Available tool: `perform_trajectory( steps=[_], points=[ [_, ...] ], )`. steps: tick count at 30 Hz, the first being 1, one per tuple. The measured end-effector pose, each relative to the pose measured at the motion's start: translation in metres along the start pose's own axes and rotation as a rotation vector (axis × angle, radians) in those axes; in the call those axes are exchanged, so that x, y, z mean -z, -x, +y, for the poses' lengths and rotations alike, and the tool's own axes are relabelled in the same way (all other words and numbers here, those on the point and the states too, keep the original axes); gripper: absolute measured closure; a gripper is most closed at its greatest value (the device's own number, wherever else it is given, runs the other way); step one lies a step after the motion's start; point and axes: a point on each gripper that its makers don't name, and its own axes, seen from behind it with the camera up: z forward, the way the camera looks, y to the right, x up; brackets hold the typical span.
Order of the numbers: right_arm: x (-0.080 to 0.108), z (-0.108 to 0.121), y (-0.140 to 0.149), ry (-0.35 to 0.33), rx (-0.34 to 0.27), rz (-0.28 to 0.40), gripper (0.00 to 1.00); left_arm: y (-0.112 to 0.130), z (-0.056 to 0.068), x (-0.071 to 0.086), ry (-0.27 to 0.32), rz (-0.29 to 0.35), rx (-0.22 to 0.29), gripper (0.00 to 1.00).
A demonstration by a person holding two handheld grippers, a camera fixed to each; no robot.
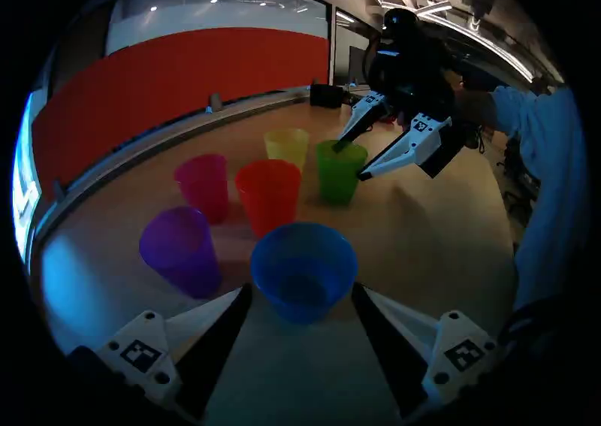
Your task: Pour water
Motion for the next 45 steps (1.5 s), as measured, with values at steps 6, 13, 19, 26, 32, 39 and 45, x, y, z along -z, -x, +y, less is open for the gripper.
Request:
perform_trajectory(
  steps=[6, 13, 19, 26, 32, 39, 45],
  points=[
    [-0.005, -0.003, -0.005, -0.01, 0.008, 0.001, 0.0, -0.004, 0.003, -0.005, 0.013, 0.0, -0.001, 0.02],
    [-0.01, -0.004, -0.009, -0.015, 0.011, 0.003, 0.0, -0.008, 0.006, -0.01, 0.025, 0.002, -0.007, 0.02],
    [-0.011, -0.004, -0.009, -0.017, 0.011, 0.005, 0.0, -0.007, 0.003, -0.013, 0.014, 0.0, -0.007, 0.11],
    [-0.011, -0.004, -0.011, -0.02, 0.013, 0.008, 0.0, -0.008, 0.002, -0.012, 0.011, -0.001, -0.012, 0.14],
    [-0.013, -0.004, -0.011, -0.02, 0.016, 0.007, 0.0, -0.008, 0.002, -0.012, 0.013, 0.004, -0.005, 0.15],
    [-0.014, -0.003, -0.008, -0.014, 0.026, 0.002, 0.08, -0.009, 0.003, -0.009, 0.015, 0.01, -0.008, 0.14],
    [-0.01, -0.005, -0.01, -0.009, 0.023, 0.013, 0.08, -0.011, 0.004, -0.005, 0.009, 0.018, -0.008, 0.15]
  ],
)
